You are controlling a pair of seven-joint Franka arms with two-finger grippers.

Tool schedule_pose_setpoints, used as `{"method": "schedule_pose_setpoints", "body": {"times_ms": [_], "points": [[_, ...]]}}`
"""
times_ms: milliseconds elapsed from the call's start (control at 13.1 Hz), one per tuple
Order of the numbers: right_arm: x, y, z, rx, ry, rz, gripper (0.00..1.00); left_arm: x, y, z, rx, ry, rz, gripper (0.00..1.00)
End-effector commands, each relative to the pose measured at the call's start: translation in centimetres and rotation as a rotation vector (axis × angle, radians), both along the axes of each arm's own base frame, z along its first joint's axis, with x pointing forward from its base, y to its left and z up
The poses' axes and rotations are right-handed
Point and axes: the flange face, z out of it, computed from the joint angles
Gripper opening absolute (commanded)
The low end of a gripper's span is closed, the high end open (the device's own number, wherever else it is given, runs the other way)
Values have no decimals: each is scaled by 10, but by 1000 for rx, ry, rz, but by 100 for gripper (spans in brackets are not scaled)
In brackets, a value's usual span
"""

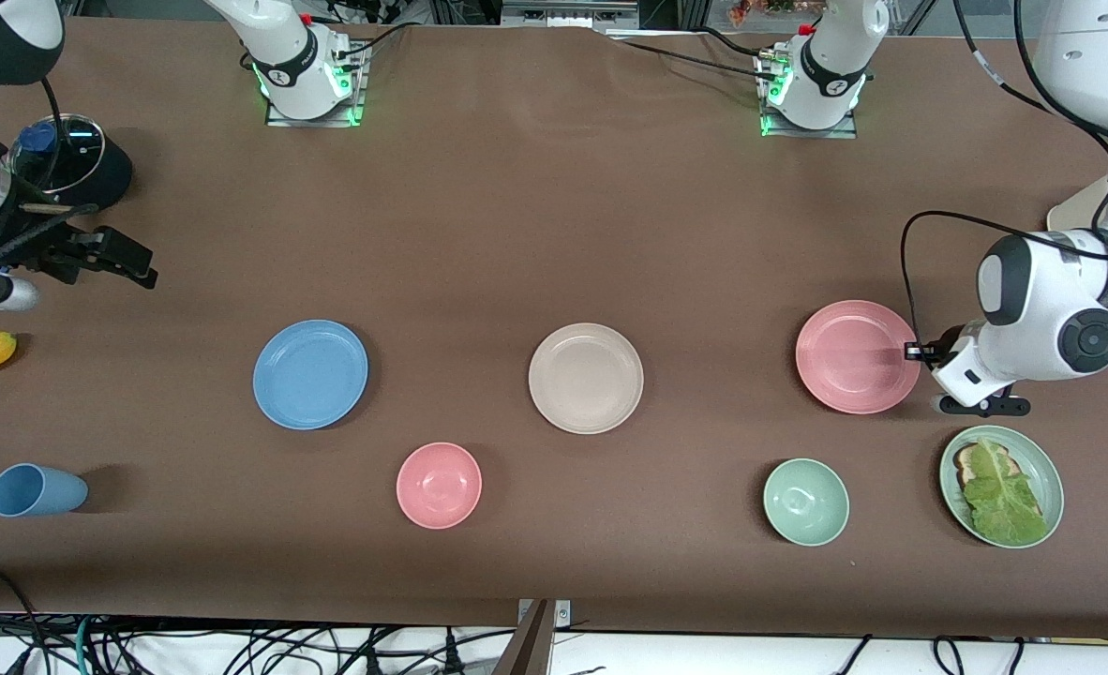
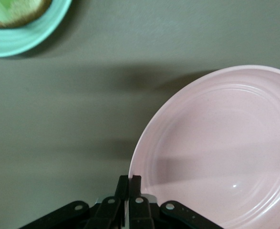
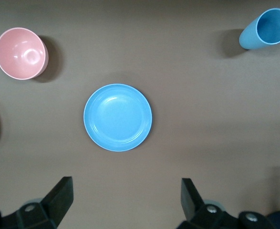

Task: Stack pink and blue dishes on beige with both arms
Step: 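Lower the left gripper and pinch the pink plate rim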

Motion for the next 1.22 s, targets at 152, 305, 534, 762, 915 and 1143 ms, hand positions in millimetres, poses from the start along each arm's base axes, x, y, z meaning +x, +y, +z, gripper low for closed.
{"method": "schedule_pose_setpoints", "body": {"times_ms": [152, 305, 534, 762, 915, 1143], "points": [[15, -3, -22, -13, 12, 120, 100, 10, -45, 54, -30, 63, 46, 0], [20, -11, -36, -2, 33, 144, 100, 9, -79, 77, -63, 49, 75, 0], [29, -10, -62, -7, 73, 157, 100, 6, -153, 92, -79, 38, 106, 0], [44, 5, -114, -65, 118, 158, 100, 2, -214, 94, -123, 42, 105, 0], [44, 4, -158, -77, 117, 130, 100, 3, -263, 91, -123, 39, 107, 0], [34, 4, -208, -75, 79, 150, 100, 16, -325, 66, -135, 31, 136, 0]]}}
